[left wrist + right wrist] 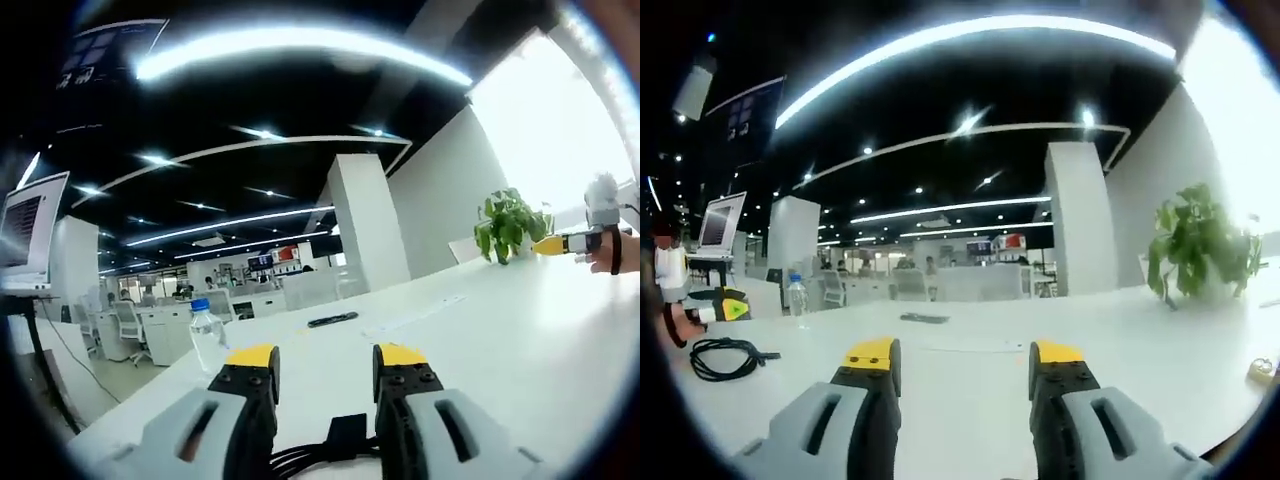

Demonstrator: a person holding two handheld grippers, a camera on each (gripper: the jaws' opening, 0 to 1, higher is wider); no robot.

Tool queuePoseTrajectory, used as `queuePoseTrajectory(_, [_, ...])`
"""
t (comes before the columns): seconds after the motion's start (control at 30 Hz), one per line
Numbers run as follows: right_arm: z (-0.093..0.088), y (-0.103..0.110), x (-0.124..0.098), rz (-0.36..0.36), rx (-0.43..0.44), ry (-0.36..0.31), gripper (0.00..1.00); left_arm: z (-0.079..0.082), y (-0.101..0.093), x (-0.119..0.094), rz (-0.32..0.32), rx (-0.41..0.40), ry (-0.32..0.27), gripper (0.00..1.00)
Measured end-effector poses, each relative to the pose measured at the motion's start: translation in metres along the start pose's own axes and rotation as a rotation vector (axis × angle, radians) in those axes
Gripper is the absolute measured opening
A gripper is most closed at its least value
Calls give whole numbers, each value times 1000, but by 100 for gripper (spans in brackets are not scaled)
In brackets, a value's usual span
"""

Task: Coil the Type-C to USB data cable on the desktop and secure it with Velcro straps.

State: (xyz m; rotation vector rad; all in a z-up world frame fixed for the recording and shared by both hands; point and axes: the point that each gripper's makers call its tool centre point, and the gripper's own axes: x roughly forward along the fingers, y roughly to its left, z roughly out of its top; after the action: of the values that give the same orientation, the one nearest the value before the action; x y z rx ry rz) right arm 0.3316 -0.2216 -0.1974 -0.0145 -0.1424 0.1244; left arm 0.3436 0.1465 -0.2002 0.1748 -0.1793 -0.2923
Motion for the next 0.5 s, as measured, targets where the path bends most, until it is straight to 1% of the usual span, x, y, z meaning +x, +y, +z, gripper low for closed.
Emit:
queuePoseTrajectory(0.2, [-6,12,1,31,-51,15,54,1,2,-1,5,-1,-2,38])
queuePoseTrajectory(0.3, [-9,14,1,44,-43,25,55,1,1,-1,2,3,-2,38])
queuePoseTrajectory(0.5, [-8,13,1,40,-49,22,55,-1,-2,-1,-6,2,3,38])
